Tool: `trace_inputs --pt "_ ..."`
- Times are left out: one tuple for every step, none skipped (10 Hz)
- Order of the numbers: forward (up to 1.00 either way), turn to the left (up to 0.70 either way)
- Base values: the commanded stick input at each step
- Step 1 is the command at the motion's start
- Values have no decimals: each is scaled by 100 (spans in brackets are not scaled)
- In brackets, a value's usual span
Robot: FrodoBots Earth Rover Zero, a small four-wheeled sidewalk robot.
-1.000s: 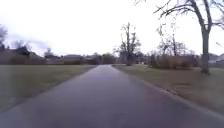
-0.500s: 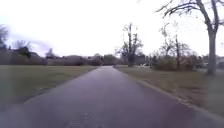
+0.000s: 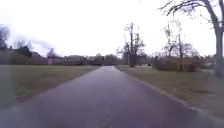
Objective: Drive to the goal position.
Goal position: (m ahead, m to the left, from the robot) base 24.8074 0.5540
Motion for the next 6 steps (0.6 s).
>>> trace_inputs --pt "100 0" --pt "100 0" --pt "100 0" --pt "100 0" --pt "100 0" --pt "100 0"
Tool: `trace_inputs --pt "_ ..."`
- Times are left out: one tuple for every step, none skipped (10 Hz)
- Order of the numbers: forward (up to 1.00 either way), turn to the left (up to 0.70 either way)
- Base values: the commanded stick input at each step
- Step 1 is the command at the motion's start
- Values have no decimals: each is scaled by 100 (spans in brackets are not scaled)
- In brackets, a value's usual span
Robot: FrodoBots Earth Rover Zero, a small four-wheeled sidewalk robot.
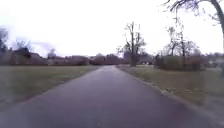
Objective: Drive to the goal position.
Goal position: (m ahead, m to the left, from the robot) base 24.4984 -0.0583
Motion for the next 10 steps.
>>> trace_inputs --pt "100 0" --pt "100 0" --pt "100 0" --pt "100 0" --pt "100 0" --pt "100 0" --pt "100 0" --pt "100 0" --pt "100 0" --pt "100 0"
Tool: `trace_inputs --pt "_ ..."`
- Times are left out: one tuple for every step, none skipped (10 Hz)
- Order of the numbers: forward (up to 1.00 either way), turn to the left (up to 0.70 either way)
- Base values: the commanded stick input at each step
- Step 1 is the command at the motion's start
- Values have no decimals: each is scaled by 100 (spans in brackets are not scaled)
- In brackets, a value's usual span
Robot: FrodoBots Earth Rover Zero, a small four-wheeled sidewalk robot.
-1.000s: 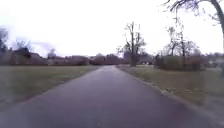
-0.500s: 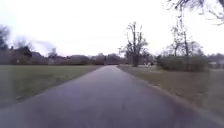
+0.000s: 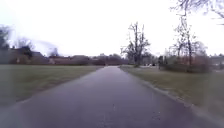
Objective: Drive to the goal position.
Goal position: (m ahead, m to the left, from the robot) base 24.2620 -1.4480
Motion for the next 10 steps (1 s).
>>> trace_inputs --pt "100 0" --pt "100 0" --pt "100 0" --pt "100 0" --pt "100 0" --pt "100 0" --pt "100 0" --pt "100 0" --pt "100 0" --pt "100 0"
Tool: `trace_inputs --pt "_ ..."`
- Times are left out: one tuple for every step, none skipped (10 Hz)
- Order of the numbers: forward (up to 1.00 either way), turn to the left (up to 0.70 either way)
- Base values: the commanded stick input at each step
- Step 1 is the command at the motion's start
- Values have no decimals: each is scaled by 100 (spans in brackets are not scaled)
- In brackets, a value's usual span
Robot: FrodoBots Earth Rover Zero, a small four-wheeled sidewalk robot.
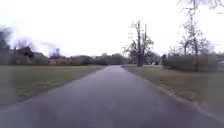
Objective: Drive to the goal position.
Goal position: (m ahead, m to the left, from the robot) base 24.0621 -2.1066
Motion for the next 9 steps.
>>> trace_inputs --pt "100 0" --pt "100 0" --pt "100 0" --pt "100 0" --pt "100 0" --pt "100 0" --pt "100 0" --pt "100 0" --pt "100 0"
